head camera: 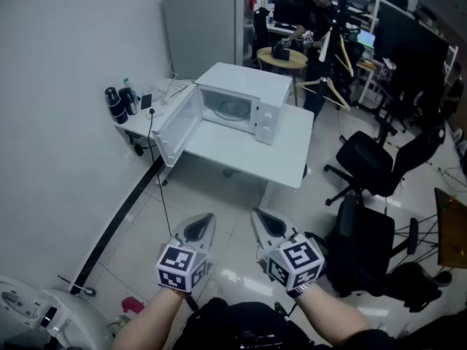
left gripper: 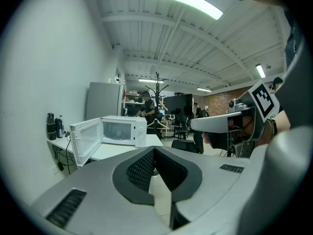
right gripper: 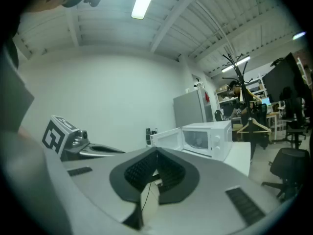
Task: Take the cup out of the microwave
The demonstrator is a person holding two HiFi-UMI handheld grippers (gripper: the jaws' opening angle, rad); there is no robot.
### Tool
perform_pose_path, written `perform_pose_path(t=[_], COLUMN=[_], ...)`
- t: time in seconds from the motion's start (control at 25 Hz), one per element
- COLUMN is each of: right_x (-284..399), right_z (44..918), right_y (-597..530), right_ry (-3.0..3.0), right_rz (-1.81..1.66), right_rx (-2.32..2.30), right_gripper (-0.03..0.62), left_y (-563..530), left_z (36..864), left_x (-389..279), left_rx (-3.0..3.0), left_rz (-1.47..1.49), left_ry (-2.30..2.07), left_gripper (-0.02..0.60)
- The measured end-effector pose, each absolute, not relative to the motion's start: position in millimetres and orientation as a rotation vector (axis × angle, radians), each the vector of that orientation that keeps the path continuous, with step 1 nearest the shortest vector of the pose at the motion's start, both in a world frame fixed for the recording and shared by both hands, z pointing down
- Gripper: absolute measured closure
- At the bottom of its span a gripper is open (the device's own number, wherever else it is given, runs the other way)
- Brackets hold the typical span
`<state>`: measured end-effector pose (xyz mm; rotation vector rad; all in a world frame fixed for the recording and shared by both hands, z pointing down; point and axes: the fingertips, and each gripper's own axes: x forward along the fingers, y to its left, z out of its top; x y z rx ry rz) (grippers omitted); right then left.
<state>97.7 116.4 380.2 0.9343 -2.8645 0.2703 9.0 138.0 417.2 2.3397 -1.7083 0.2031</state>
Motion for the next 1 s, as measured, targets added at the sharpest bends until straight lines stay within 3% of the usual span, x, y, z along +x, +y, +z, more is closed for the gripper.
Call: perform_pose_path(t=[0.44, 1.0], right_x=[10.0, -14.0], right_z=[375.3, 389.0], right_y=[44.9, -34.2], right_ry=[-2.820, -2.787], right_rz=[0.264, 0.311], right_rx=[1.024, 1.079], right_gripper=[0.586, 0.568], left_y=[69.6, -3.8], left_z=[413.4, 425.5], left_x=[-72.9, -98.7], left_rx=[2.402, 2.407], left_rz=[0.205, 0.226], left_ry=[-1.623, -1.579], left_gripper=[0.584, 0.584])
